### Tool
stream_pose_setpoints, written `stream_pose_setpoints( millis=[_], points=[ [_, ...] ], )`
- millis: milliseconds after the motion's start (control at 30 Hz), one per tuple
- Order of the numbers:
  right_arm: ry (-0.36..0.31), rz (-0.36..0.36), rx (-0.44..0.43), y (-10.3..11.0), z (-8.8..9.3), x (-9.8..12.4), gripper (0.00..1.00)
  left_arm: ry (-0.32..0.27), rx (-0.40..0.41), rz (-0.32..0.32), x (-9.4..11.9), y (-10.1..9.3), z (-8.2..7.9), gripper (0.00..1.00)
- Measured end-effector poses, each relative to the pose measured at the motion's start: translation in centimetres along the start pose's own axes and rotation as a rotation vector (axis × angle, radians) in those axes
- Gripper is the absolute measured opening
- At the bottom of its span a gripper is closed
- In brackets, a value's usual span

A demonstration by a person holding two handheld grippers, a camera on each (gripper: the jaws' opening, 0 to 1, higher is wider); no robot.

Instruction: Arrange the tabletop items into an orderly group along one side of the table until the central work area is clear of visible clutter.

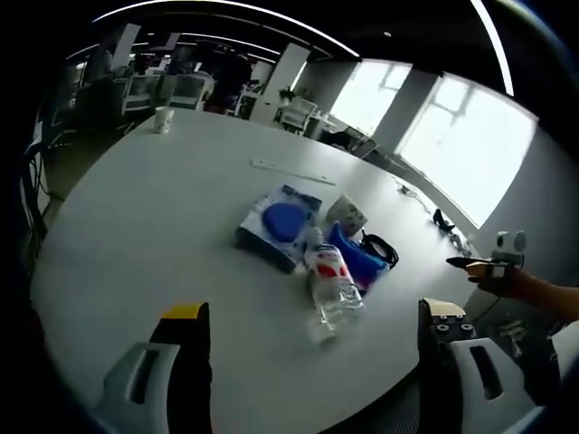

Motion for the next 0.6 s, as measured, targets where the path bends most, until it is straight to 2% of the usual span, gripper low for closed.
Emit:
stream_pose_setpoints(
  millis=[600],
  points=[
    [0.024, -0.026, 0.001, 0.55, 0.36, -0.85, 0.72, 0.025, -0.007, 0.002, -0.46, -0.25, 0.25, 0.94]
  ],
)
Point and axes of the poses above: the point that each gripper's makers call its tool centre point, and the gripper's own axes: x roughly backward along the fingers, y roughly to its left, z roughly out of its underside, the point moved 9 cm from there along x, roughly backward along the fingers, and after that the axes turned 6 degrees about -z, right-handed, at the moved point
